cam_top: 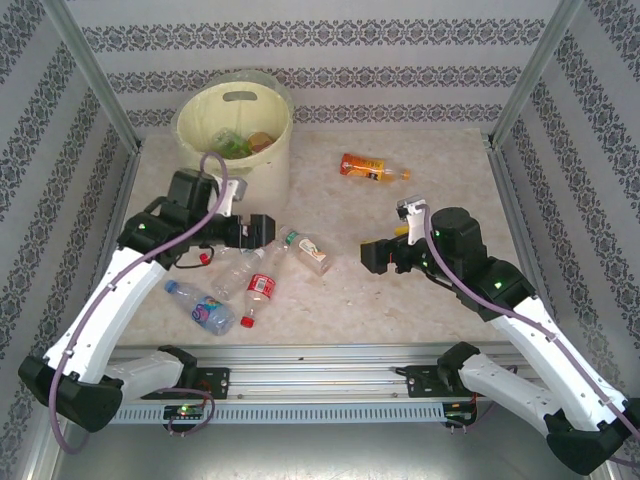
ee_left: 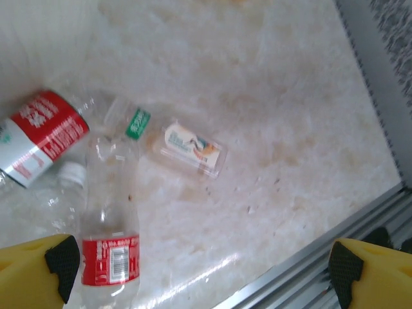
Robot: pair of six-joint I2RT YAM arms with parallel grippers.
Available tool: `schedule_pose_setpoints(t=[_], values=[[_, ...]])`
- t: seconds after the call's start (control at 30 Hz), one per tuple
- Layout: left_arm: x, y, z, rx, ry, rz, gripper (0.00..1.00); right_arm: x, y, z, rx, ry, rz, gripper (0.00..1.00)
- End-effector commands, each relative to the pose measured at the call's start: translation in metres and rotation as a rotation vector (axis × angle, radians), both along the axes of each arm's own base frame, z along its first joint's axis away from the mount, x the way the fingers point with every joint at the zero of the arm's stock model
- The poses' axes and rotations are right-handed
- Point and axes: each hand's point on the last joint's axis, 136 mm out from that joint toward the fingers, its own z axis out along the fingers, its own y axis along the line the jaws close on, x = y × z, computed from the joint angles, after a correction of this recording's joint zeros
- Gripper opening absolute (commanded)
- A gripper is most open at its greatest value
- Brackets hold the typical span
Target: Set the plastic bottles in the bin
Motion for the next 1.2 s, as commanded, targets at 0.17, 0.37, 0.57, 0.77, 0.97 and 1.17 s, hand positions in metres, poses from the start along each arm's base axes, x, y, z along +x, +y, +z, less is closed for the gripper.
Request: schedule_pose_setpoints(t=[0.17,0.37,0.57,0.77,0.97,1.17], values=[[-0.006,0.001,-0.076,0.188,0.164,-0.003,0.93,-0.021,0.016,0.017,0.091,-0.010,0.119,0.98],[-0.008,0.008,-0.118,0.338,0.273,-0.015,0.91,-0.042,0.025,0.024,0.141,0.037,0.218,0.98],[-0.013,0.009,-0.148,0.390,0.351,-0.034,0.88,-0.050,0.022,0.029,0.154,0.034,0.226,0.98],[-0.016,0.004,-0.182,0.414,0.429,-0.047,0.85,-0.055,0.025,0.040,0.190,0.027,0.253,0.98],[-0.015,0.004,-0.203,0.445,0.467,-0.049,0.80,-0.055,0.023,0.042,0.185,0.022,0.244,0.98],[-0.015,0.004,-0.217,0.474,0.495,-0.055,0.77,-0.055,0.021,0.041,0.179,0.020,0.234,0.98]])
